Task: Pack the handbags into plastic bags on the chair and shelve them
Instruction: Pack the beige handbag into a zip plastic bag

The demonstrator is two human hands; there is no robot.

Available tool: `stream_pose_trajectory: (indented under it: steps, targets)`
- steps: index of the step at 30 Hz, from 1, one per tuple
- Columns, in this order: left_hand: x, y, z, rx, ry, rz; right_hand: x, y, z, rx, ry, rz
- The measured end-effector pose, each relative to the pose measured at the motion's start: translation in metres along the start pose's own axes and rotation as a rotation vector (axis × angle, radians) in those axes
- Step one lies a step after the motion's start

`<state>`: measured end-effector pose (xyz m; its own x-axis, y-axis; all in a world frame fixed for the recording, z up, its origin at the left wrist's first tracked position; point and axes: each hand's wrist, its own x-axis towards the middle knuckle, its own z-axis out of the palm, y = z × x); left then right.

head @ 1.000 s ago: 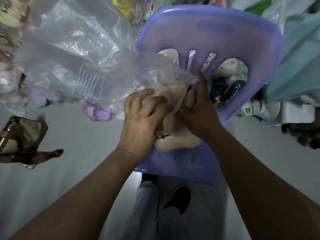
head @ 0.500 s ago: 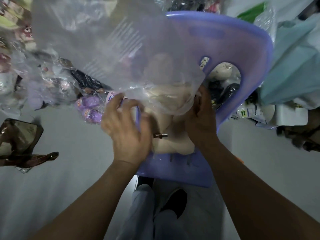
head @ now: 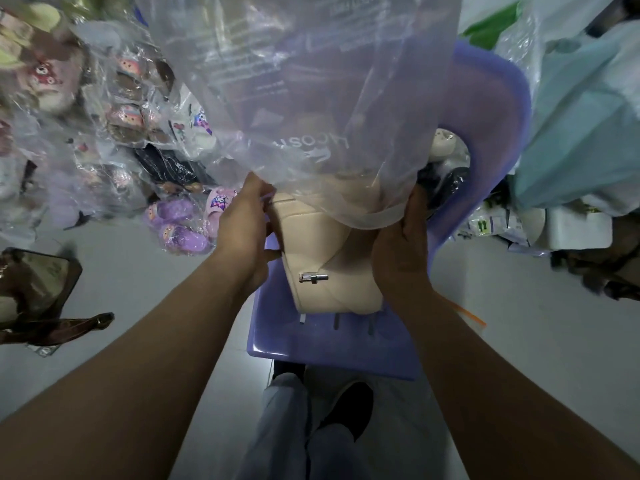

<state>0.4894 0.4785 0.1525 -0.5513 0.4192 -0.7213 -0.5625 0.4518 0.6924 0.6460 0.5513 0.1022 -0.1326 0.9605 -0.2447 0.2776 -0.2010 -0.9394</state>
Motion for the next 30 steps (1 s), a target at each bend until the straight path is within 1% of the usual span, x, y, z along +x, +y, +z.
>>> stream_pose_trajectory:
  steps: [2,4,8,10,13,16,19,23,24,26,28,30]
  targets:
    - [0.000,0.005,0.002,0.046,-0.015,0.012,0.002,0.000,0.000,-0.021,-0.004,0.034]
    - [-0.002,0.008,0.004,0.083,-0.008,0.006,0.002,0.000,-0.003,-0.016,-0.008,0.029]
    - [0.001,0.009,0.008,-0.013,-0.075,-0.029,0.005,0.003,-0.012,-0.048,-0.039,-0.023]
    - [0.004,0.013,0.010,-0.057,-0.098,0.010,0.006,0.002,-0.013,-0.025,-0.028,-0.014]
    - [0.010,0.015,0.012,0.050,-0.089,0.091,0.009,0.006,-0.012,-0.030,-0.027,0.005]
    - [0.013,0.016,0.012,0.080,-0.078,0.114,0.009,0.002,-0.013,0.010,-0.039,-0.014]
    - [0.011,0.021,0.018,0.031,-0.110,0.088,0.010,0.006,-0.013,0.013,-0.042,-0.020]
    - [0.005,0.030,0.023,-0.149,-0.163,-0.007,0.014,0.007,-0.016,-0.070,-0.068,-0.034]
    - [0.004,0.032,0.024,-0.163,-0.177,-0.014,0.014,0.008,-0.017,-0.081,-0.077,-0.043]
    - [0.005,0.032,0.026,-0.110,-0.186,-0.001,0.015,0.008,-0.019,-0.089,-0.087,-0.075]
    - [0.009,0.027,0.030,0.019,-0.123,0.023,0.014,0.009,-0.019,-0.097,-0.088,-0.094]
    - [0.013,0.023,0.031,0.079,0.005,0.032,0.013,0.011,-0.018,-0.100,-0.088,-0.103]
